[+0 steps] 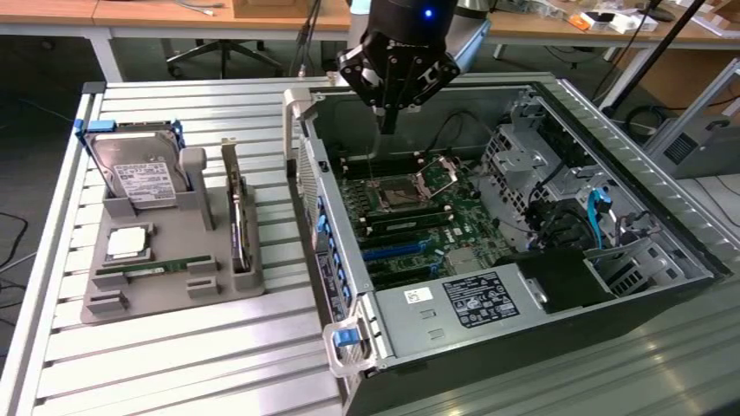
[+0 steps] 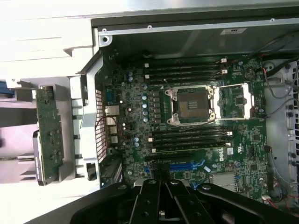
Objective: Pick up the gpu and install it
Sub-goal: 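Reach for the gpu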
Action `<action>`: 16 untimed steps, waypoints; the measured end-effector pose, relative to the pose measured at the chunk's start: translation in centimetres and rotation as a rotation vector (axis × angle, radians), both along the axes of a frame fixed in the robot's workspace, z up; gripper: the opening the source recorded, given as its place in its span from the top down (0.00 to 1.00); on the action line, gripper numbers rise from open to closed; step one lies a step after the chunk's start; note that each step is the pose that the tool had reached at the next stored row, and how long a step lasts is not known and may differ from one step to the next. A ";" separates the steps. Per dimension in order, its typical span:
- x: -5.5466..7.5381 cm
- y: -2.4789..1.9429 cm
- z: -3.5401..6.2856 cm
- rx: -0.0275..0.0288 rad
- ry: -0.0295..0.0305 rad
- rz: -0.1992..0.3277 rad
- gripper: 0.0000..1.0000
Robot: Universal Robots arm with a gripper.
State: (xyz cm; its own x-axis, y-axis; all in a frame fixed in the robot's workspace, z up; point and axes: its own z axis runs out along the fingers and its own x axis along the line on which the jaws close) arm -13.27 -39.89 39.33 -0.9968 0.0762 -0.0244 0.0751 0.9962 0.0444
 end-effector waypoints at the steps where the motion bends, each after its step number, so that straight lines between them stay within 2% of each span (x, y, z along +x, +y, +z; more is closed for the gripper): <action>1: 0.0 0.00 0.00 0.0000 -0.0001 0.000 0.89; 16: -0.4 0.00 0.00 0.0000 0.0000 0.000 0.89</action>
